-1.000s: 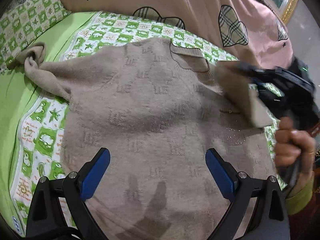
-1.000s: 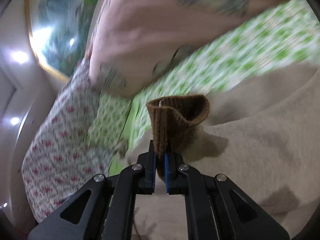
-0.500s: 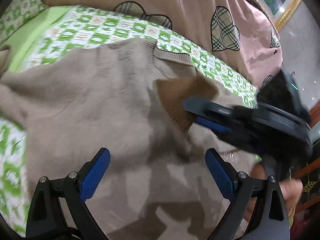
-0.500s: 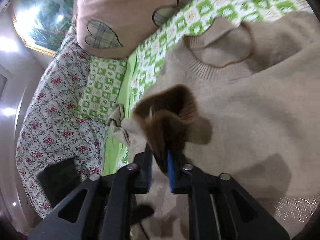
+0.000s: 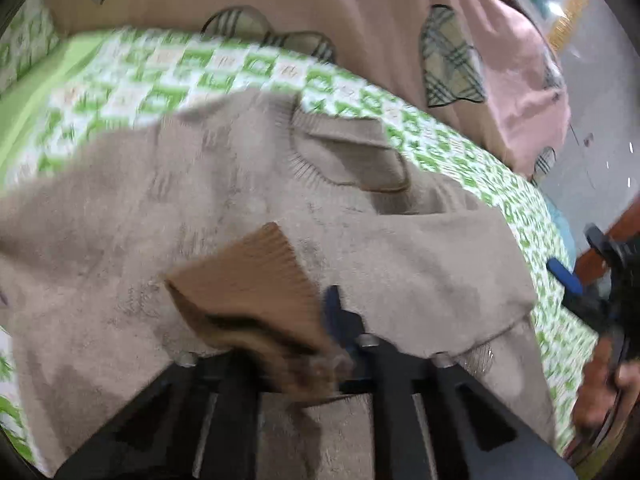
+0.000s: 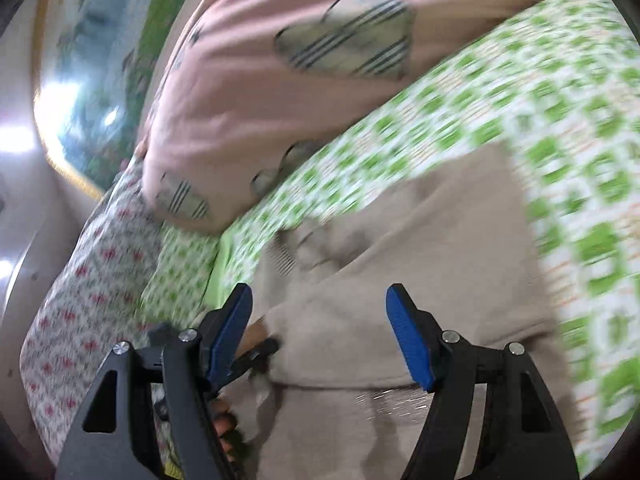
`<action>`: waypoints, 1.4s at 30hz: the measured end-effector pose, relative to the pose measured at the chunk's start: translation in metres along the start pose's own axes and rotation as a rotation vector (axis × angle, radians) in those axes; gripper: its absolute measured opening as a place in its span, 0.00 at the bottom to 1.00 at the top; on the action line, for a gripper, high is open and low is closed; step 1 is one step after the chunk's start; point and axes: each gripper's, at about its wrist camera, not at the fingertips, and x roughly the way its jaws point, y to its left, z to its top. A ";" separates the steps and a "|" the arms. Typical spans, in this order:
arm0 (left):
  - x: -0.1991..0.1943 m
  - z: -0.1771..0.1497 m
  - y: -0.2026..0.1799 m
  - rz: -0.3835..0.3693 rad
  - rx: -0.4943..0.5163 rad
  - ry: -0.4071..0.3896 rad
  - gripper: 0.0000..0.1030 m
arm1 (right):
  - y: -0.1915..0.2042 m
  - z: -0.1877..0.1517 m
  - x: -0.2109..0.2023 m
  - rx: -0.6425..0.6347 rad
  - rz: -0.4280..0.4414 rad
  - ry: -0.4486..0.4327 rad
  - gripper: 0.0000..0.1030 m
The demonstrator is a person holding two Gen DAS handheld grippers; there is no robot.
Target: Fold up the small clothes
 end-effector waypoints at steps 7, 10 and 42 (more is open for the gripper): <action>0.002 0.000 0.038 0.109 -0.045 -0.006 0.07 | -0.043 0.037 -0.004 -0.029 -0.263 -0.013 0.69; -0.002 -0.002 0.045 0.083 -0.086 -0.008 0.08 | -0.057 0.044 0.024 -0.054 -0.323 0.064 0.69; -0.149 -0.015 0.194 0.345 -0.360 -0.204 0.49 | 0.007 -0.042 0.012 -0.231 -0.206 0.112 0.56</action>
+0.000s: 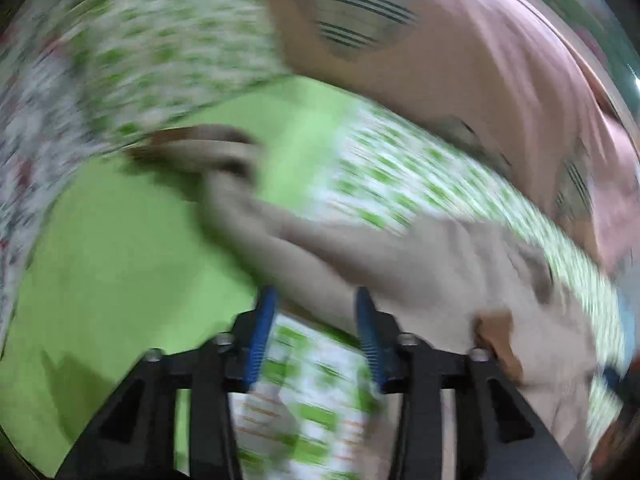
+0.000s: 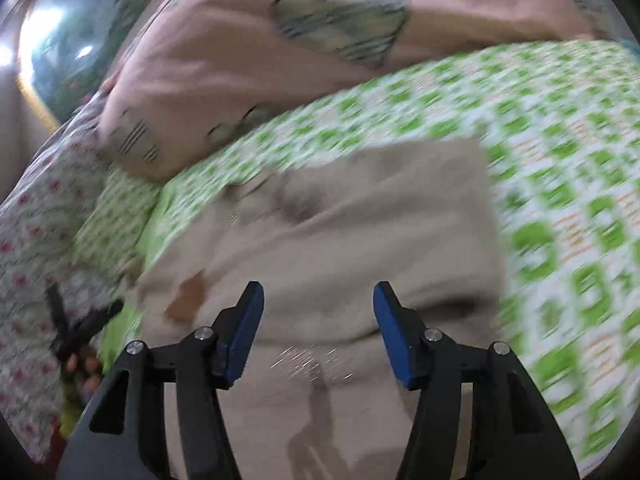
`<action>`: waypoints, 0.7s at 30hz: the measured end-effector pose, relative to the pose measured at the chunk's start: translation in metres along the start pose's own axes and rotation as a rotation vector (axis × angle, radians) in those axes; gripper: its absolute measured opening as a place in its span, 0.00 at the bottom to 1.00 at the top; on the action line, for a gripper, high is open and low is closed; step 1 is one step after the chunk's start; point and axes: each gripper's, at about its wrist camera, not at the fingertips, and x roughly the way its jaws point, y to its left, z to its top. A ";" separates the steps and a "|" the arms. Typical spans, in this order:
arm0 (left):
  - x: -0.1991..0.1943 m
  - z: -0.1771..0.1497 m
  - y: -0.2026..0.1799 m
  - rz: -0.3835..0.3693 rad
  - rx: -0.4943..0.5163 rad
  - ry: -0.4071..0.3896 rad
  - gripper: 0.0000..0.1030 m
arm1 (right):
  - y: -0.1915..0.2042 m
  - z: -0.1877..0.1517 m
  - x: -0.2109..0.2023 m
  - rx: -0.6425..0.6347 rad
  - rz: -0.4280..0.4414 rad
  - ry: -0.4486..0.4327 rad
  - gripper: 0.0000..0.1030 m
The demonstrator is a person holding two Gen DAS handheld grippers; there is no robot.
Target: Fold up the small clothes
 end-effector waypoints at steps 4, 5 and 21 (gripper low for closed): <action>0.000 0.043 0.073 -0.066 -0.243 -0.054 0.57 | 0.033 -0.023 0.016 -0.029 0.065 0.075 0.56; 0.003 0.053 0.085 -0.101 -0.288 -0.067 0.63 | 0.038 -0.027 0.019 -0.040 0.069 0.083 0.56; 0.000 0.112 0.038 -0.168 -0.164 -0.163 0.00 | 0.045 -0.040 0.020 -0.026 0.074 0.112 0.56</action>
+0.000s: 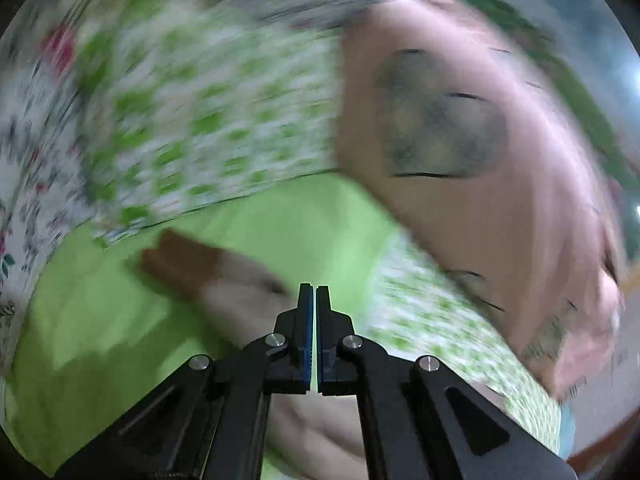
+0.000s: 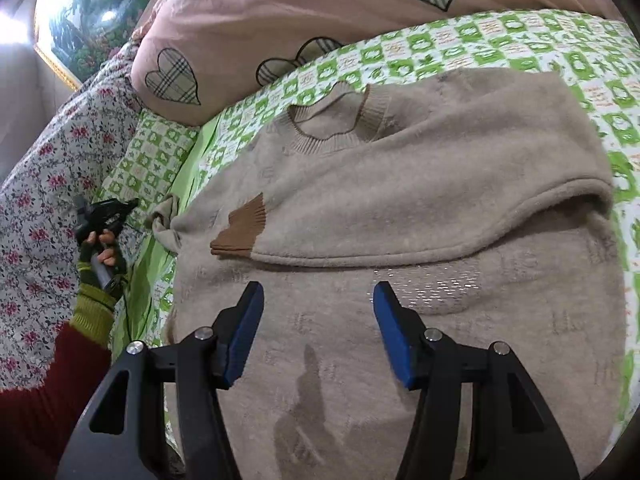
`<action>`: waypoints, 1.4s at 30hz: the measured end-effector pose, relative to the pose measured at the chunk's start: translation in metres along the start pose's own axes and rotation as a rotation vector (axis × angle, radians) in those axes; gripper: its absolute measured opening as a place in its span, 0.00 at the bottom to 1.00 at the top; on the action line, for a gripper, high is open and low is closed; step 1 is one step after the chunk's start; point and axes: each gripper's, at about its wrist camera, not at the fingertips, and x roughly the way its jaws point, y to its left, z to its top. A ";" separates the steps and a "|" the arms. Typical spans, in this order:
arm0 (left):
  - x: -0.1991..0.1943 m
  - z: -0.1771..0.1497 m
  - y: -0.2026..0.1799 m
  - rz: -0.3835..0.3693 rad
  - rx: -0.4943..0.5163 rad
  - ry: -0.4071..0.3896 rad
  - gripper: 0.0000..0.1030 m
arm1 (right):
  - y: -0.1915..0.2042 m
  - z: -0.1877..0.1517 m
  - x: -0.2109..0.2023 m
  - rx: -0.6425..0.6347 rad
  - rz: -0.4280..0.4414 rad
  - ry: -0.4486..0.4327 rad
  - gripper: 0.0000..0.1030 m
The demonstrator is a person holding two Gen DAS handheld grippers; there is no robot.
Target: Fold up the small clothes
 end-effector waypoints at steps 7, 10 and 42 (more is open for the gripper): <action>-0.014 -0.021 -0.058 0.029 0.043 -0.018 0.11 | -0.019 -0.001 -0.031 0.048 -0.007 -0.039 0.56; 0.008 -0.025 -0.002 0.137 -0.126 0.036 0.69 | -0.027 -0.005 -0.046 0.033 -0.037 -0.051 0.56; 0.053 -0.242 -0.320 -0.400 0.381 0.323 0.02 | -0.061 -0.026 -0.094 0.187 -0.039 -0.164 0.56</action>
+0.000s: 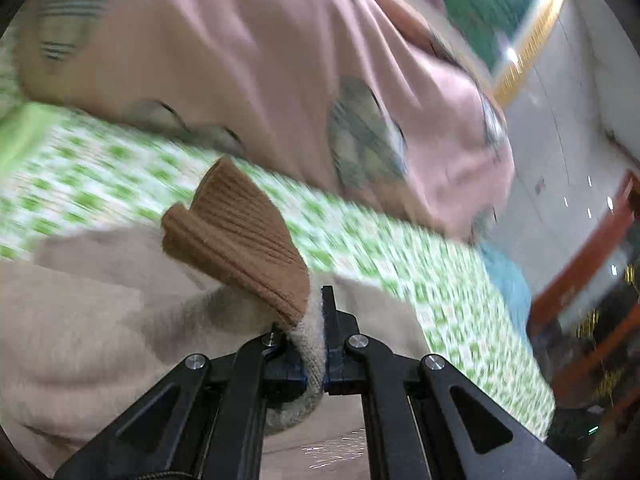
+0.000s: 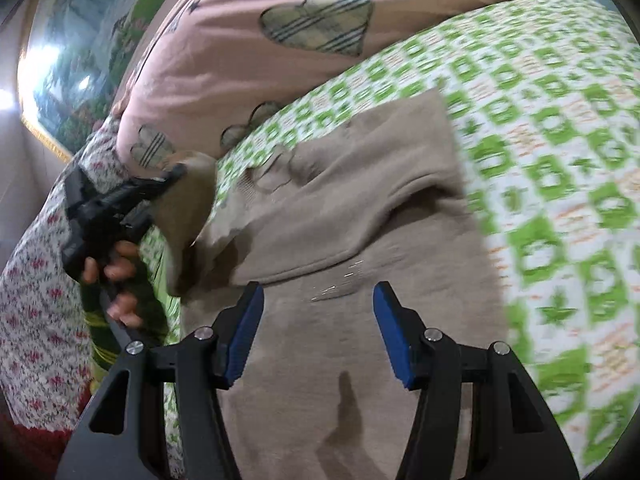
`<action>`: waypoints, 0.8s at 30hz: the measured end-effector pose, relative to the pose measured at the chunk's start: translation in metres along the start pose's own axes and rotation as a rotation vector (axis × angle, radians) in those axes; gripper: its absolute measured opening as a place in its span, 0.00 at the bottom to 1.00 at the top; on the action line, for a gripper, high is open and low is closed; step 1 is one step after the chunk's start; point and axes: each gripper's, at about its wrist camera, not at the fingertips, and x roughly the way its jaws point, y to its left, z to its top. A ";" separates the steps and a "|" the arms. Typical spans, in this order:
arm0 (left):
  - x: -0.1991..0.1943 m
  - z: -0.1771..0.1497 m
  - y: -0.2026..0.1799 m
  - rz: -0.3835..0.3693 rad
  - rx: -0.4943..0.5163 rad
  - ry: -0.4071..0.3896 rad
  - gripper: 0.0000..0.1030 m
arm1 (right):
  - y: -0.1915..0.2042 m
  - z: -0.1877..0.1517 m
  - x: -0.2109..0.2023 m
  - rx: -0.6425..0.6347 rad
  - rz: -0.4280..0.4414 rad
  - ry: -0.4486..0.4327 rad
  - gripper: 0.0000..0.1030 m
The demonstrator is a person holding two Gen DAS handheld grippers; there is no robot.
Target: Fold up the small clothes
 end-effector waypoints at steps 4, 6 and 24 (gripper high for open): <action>0.070 -0.032 -0.027 -0.010 0.068 0.141 0.03 | -0.021 0.002 -0.017 0.047 -0.031 -0.033 0.56; 0.094 -0.047 -0.028 -0.003 0.085 0.222 0.10 | -0.028 0.003 -0.022 0.065 -0.045 -0.043 0.56; -0.088 -0.091 0.108 0.416 0.071 0.171 0.52 | -0.006 0.060 0.053 0.043 -0.032 0.015 0.72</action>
